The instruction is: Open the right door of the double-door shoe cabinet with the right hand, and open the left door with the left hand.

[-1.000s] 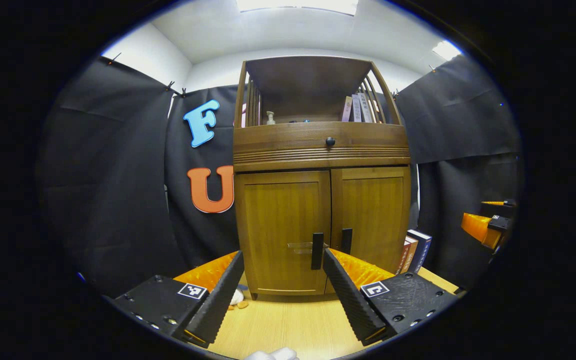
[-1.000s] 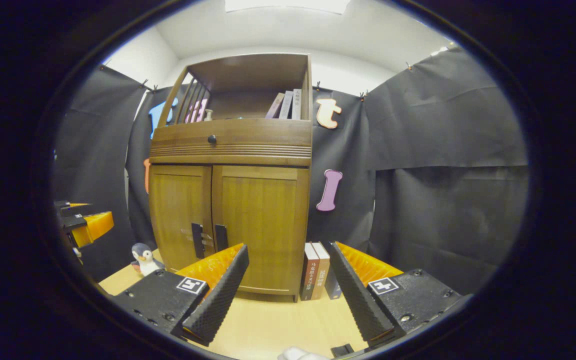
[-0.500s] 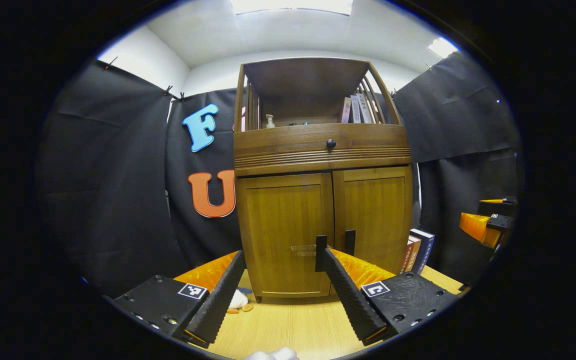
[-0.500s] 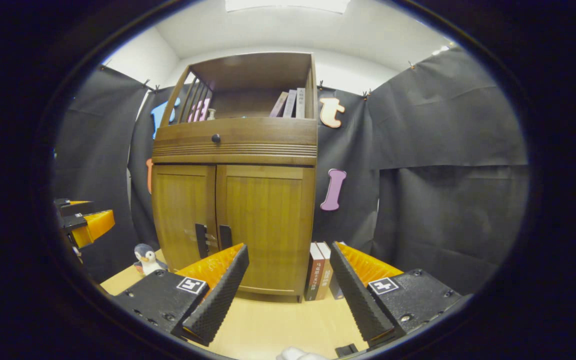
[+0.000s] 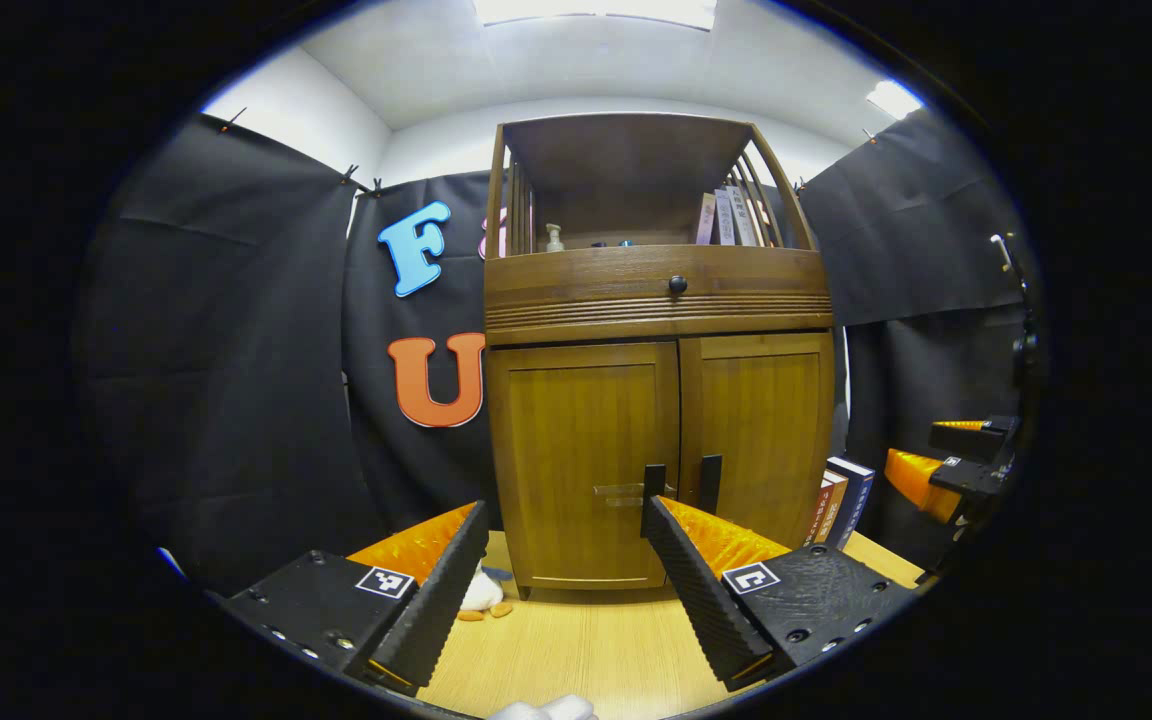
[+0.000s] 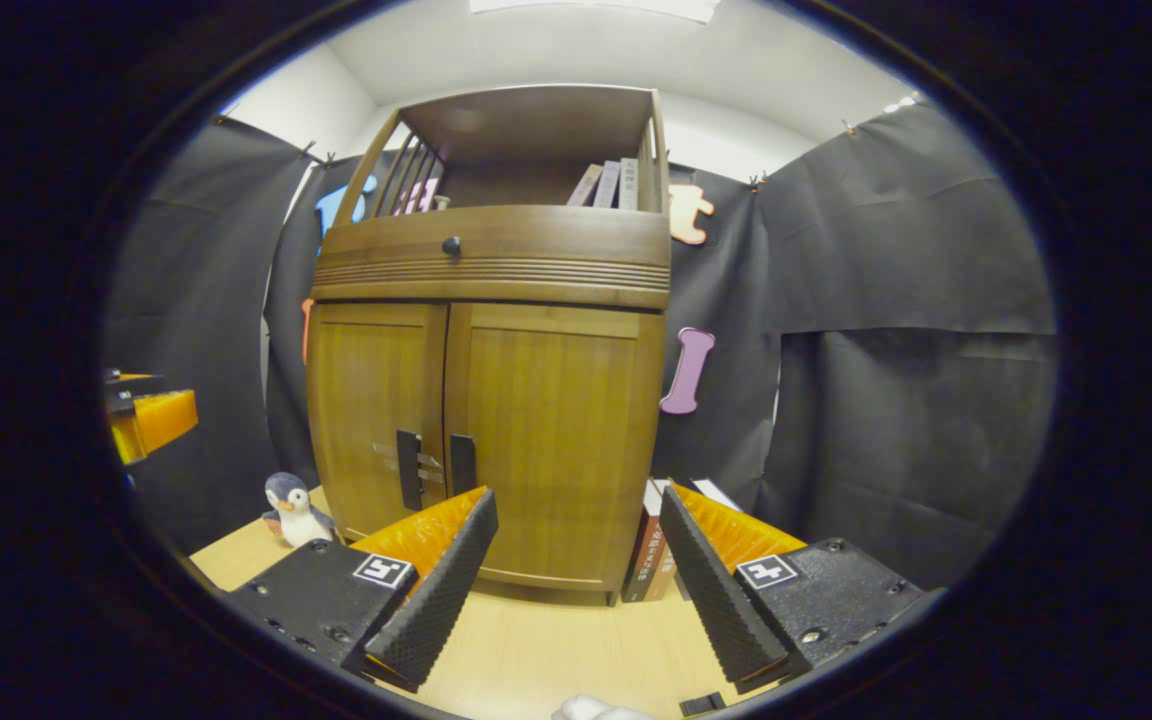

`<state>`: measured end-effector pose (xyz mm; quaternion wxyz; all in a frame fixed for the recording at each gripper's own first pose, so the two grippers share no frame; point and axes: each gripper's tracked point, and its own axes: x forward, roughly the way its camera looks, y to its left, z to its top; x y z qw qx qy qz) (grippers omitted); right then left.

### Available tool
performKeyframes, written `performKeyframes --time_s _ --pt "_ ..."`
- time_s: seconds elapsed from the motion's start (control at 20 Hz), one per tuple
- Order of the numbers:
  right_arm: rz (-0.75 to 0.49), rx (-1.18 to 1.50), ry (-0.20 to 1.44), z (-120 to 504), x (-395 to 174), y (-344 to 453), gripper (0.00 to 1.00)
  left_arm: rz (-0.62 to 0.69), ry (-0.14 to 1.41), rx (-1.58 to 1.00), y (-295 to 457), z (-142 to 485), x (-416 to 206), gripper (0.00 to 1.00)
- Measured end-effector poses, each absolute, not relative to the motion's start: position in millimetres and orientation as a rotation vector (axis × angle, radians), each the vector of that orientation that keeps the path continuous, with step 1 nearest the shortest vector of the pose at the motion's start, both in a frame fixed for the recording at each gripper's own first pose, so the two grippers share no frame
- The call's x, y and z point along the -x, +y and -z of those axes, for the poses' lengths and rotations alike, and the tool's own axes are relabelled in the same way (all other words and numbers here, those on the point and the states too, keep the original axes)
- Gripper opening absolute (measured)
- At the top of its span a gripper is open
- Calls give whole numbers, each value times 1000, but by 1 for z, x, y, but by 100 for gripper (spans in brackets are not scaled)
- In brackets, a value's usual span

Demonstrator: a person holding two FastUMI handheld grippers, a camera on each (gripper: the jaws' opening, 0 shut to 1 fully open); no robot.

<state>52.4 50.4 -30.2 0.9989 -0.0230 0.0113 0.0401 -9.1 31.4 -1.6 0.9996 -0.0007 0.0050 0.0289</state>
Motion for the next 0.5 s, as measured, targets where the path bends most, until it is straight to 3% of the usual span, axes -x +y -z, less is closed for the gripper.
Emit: performKeyframes --time_s 0.5 --pt "-199 34 71 55 -142 136 100 -147 25 -6 70 1 27 96"
